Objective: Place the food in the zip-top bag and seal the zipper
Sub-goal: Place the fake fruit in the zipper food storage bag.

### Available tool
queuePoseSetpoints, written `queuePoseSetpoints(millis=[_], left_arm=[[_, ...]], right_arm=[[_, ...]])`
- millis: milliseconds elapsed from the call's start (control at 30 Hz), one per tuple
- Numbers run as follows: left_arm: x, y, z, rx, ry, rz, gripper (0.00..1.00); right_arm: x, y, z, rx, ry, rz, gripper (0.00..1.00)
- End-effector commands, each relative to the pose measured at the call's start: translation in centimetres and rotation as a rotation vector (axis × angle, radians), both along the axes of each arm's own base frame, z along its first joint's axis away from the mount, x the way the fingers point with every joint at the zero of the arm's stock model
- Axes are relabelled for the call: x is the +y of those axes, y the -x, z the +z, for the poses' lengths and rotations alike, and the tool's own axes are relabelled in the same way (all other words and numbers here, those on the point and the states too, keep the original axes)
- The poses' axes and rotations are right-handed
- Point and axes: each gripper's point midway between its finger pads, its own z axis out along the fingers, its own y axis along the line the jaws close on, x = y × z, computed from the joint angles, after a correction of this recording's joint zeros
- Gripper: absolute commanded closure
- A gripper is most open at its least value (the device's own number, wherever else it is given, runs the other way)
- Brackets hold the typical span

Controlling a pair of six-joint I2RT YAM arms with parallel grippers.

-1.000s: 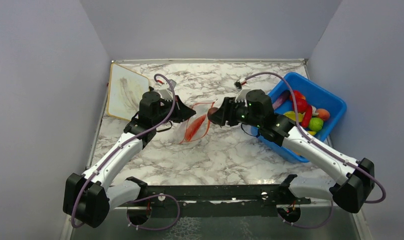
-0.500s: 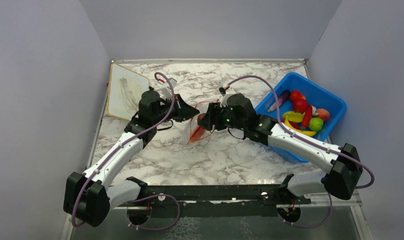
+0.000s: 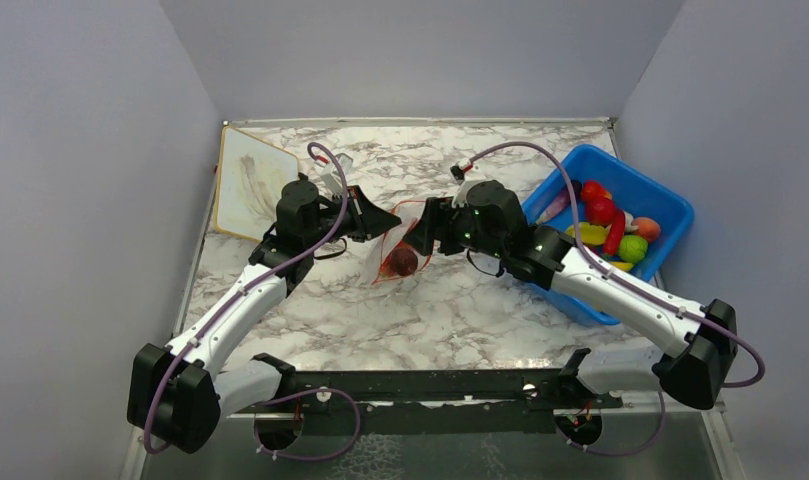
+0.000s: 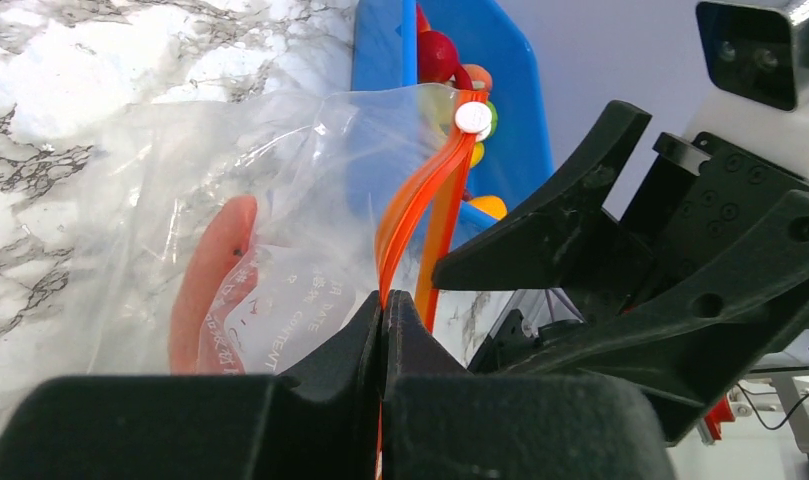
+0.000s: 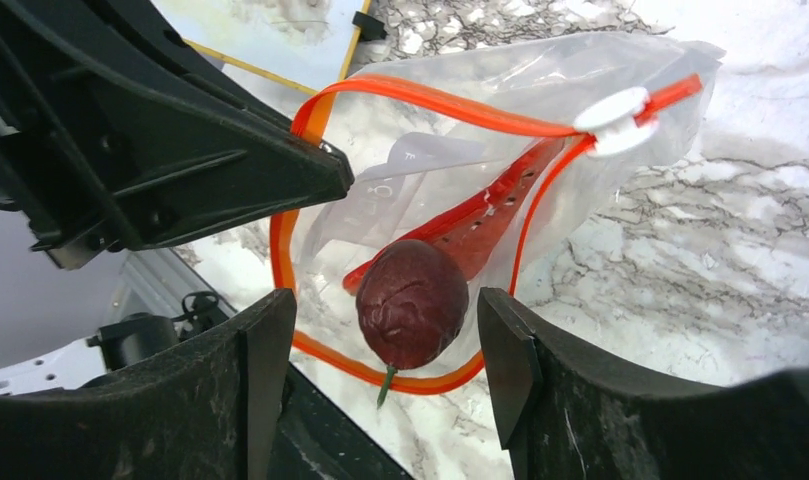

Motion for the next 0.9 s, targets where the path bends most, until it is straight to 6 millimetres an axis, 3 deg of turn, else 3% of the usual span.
queuePoseSetpoints(millis=[0,233,567,700,733,800,867], left_arm=[[0.0,-0.1,0.2,-0.018,0.007,-0.005,1.00],[0.1,-0.3,0.1,-0.019,0.008,0.008,1.00],[0.2,-0.3,0.1,-0.020,0.009,0.015,1.00],[0.2,-0.3,0.2,-0.023,0.015,0.021,1.00],[0.3,-0.3,0.2,-0.024,0.016,0.023,1.00],[0.4,-0.4,0.3,-0.032,0.012,0.032,1.00],[0.8,-0.7,-0.2,-0.044,-0.023,0.054,1.00]], right_arm=[[-0.7,1.2,1.9,0.002,-0.021,0.010,0.35],[-2.8,1.3,0.2,0.046,0.018,-0.083,0.43],[-2.9,0.8,-2.2,0.080,0.069,-0.117,0.43],[-2.1,0.4,-3.6,0.104,0.072,-0.113,0.48],[-1.7,0.4,-3.6,0.106,0.063,-0.102,0.54],[-0.9,0.3,-2.9,0.100,0.039,-0.078,0.77],[0.0,0.3,-0.8,0.080,-0.009,-0.046,0.98]])
